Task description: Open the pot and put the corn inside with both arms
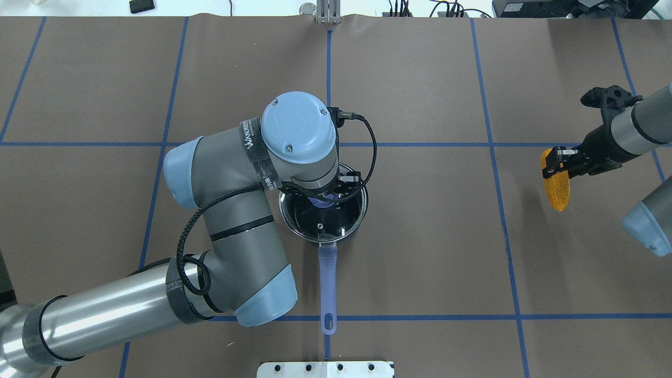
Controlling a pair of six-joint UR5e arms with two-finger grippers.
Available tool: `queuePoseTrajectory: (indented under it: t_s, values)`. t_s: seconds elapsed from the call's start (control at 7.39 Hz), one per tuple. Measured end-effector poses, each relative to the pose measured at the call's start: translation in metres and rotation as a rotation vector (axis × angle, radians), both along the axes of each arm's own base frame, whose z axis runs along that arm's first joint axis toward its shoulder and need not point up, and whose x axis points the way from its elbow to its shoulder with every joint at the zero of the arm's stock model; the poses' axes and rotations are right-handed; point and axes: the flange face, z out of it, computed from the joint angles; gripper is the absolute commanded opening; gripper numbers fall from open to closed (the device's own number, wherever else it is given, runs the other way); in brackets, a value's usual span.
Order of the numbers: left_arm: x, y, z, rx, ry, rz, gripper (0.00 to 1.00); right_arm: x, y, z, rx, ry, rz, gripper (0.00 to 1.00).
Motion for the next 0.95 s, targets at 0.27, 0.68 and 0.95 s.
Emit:
queuePoseTrajectory:
  t_s: [0.27, 0.68, 0.95]
  values:
    - [-0.025, 0.007, 0.006, 0.04, -0.009, 0.028, 0.56, -0.007, -0.009, -0.017, -0.005, 0.0, 0.005, 0.33]
    - [-0.117, 0.018, 0.068, 0.164, -0.031, 0.097, 0.54, -0.036, -0.034, -0.083, -0.049, -0.019, 0.047, 0.33]
    - [-0.164, 0.007, 0.115, 0.2, -0.057, 0.134, 0.54, -0.077, -0.039, -0.139, -0.094, -0.043, 0.079, 0.33]
